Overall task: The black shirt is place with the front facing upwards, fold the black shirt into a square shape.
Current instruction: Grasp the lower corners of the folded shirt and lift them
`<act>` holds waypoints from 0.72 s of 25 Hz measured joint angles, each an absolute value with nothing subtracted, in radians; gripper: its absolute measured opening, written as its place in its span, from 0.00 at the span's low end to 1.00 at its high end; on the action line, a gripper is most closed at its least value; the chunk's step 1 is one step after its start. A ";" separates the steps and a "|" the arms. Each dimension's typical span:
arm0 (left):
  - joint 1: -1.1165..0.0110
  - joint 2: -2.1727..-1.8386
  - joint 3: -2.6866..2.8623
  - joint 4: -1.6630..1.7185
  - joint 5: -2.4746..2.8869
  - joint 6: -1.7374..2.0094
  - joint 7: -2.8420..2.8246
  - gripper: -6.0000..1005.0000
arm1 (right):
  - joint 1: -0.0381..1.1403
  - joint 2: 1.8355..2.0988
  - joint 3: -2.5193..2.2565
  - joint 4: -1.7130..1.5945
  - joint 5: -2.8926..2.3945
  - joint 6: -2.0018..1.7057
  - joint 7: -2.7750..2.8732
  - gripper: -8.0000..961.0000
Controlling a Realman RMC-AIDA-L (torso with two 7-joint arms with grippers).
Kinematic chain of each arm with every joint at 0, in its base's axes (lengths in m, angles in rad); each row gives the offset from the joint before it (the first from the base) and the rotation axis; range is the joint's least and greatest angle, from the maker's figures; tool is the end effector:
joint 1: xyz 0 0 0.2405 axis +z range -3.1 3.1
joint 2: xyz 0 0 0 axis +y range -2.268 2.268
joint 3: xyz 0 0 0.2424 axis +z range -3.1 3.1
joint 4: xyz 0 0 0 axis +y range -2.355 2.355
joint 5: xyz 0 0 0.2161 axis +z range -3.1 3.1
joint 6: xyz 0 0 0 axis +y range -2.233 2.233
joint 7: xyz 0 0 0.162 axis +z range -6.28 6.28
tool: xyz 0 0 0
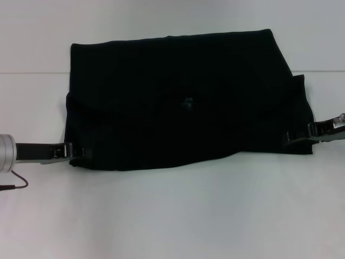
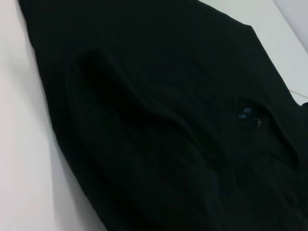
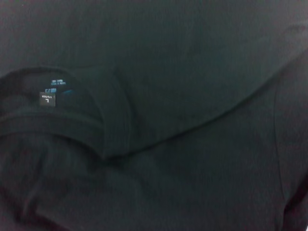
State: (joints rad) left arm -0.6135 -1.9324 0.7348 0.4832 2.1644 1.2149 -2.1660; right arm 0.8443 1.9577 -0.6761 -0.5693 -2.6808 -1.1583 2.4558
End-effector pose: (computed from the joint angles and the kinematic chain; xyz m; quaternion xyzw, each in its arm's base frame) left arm -0.3131 0.3769 0.0122 -0.7777 -0.5843 -0.1428 0.1828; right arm 0.2792 0.4289 0.0230 -0.7881 0.5618 -0.0164 0.2509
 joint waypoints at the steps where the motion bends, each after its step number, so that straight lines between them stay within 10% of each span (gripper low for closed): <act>1: -0.614 -1.932 0.735 0.483 2.164 1.215 -2.166 0.04 | 0.844 1.959 -0.677 -0.569 -2.681 -1.157 2.457 0.94; 6: -0.614 -1.933 0.735 0.483 2.164 1.215 -2.167 0.04 | 0.841 1.965 -0.676 -0.575 -2.681 -1.144 2.460 0.92; 18: -0.614 -1.932 0.735 0.483 2.164 1.215 -2.167 0.03 | 0.842 1.965 -0.675 -0.571 -2.681 -1.138 2.463 0.41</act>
State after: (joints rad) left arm -0.6136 -1.9316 0.7347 0.4832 2.1644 1.2149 -2.1666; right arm 0.8420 1.9648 -0.6748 -0.5707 -2.6814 -1.1384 2.4634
